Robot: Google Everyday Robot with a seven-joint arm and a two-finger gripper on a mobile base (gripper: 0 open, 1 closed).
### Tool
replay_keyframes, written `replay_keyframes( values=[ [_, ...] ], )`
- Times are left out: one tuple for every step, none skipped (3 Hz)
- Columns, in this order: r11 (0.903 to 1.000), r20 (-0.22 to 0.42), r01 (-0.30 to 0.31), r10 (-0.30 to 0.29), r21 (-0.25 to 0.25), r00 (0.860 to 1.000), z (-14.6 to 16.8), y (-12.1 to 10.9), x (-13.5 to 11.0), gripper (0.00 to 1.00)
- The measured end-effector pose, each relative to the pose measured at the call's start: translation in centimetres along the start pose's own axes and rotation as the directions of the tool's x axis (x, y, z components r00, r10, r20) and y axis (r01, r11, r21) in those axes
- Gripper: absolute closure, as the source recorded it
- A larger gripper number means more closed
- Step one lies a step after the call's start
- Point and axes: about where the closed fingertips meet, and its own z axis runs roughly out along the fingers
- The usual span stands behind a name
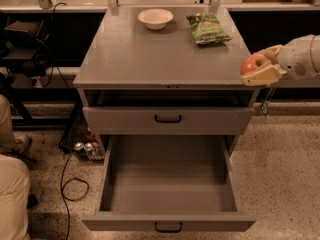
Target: Pick apple from middle drawer and place on counter
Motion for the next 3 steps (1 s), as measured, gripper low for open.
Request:
replay_keyframes(
  values=[
    [0.9988, -0.023, -0.045, 0.045, 0.02, 0.999, 2.0, -1.8, -1.9, 1.0],
    [0.9967, -0.032, -0.08, 0.081, 0.011, 0.996, 4.2, -3.1, -3.5, 1.0],
    [0.9942, -0.037, -0.107, 0.107, -0.011, 0.994, 6.6, -4.2, -4.6, 1.0]
  ],
)
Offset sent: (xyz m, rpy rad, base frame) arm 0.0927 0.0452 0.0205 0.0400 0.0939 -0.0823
